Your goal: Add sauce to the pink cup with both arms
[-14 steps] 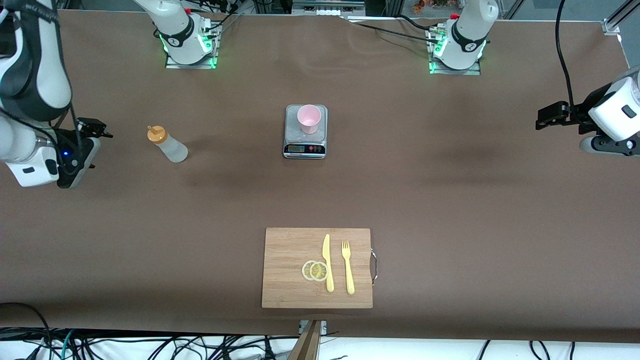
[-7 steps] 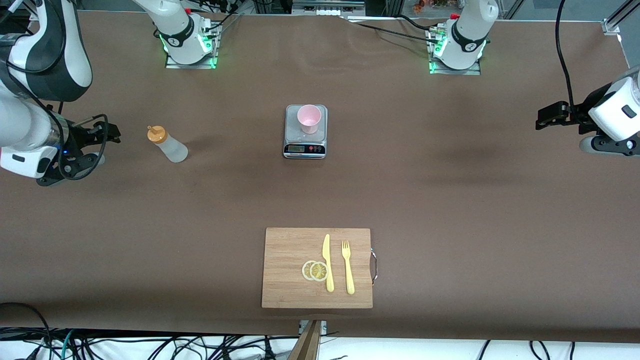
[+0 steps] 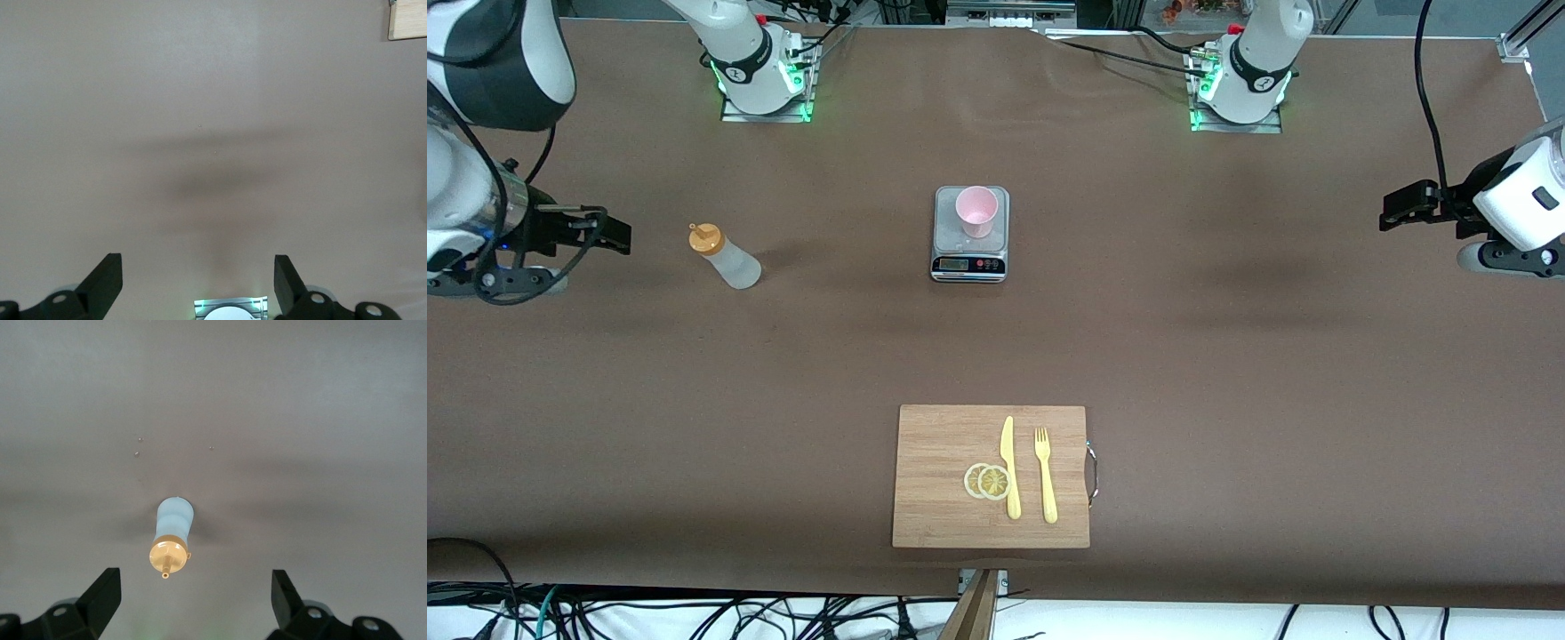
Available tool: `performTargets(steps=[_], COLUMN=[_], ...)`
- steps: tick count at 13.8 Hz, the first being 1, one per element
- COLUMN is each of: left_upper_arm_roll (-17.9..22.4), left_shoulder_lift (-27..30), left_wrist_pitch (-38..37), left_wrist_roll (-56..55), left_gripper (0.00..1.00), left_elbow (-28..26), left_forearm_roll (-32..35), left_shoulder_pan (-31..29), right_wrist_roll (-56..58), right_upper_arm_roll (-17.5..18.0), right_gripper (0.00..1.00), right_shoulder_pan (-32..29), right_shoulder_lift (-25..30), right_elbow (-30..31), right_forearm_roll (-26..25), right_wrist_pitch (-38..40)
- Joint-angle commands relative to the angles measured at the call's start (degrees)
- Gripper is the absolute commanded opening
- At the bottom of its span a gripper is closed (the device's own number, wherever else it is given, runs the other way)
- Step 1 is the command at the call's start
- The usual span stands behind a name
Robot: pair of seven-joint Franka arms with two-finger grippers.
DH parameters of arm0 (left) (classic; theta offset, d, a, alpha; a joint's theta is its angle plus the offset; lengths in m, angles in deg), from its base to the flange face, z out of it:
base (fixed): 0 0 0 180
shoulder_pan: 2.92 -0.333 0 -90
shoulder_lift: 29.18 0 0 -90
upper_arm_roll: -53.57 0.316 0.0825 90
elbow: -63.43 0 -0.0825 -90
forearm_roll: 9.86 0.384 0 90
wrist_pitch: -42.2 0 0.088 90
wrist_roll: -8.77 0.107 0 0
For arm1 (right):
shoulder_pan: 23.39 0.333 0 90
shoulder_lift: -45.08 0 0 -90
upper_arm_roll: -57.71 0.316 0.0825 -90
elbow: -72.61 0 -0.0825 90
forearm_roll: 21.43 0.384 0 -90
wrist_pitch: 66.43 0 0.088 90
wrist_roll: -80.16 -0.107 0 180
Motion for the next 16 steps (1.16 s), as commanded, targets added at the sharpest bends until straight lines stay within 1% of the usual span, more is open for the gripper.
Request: performTargets(steps=[1, 3, 4, 6, 9, 11, 16], left_upper_arm_roll=[-0.41, -0.41, -0.41, -0.41, -0.41, -0.41, -0.41], left_shoulder_lift=[-0.84, -0.84, -0.84, -0.84, -0.84, -0.84, -0.84], left_wrist_pitch=[-0.85, -0.85, -0.85, -0.85, -0.85, -0.85, -0.85], left_wrist_roll=[1.12, 1.12, 1.12, 1.03, 0.86, 0.77, 0.77], left_gripper=[1.00, 1.00, 1.00, 1.00, 1.00, 1.00, 1.00], left_elbow=[1.82, 1.82, 1.82, 1.82, 1.82, 1.82, 1.91], left_forearm_roll=[0.59, 0.59, 0.59, 0.59, 0.59, 0.59, 0.50], left_shoulder_pan=[-0.41, -0.41, -0.41, -0.41, -0.41, -0.32, -0.32], right_wrist_roll=[-1.19, -1.28, -1.45, -1.45, -3.72, -5.05, -4.97], right_upper_arm_roll=[-0.06, -0.06, -0.15, -0.33, -0.06, 0.02, 0.02], right_gripper=[1.00, 1.00, 1.00, 1.00, 1.00, 1.00, 1.00], right_shoulder_pan=[-1.26, -2.93, -3.81, -3.82, -4.08, -4.08, -4.00], right_shoulder_lift=[2.82, 4.31, 5.02, 5.11, 5.73, 5.38, 5.11], right_elbow=[-0.50, -0.68, -0.76, -2.69, -2.52, -2.35, -2.26], right_forearm_roll=[0.12, 3.27, 3.81, 3.55, 3.38, 3.90, 4.08], right_wrist_pitch=[0.24, 0.24, 0.24, 0.59, 1.47, 0.60, -0.11])
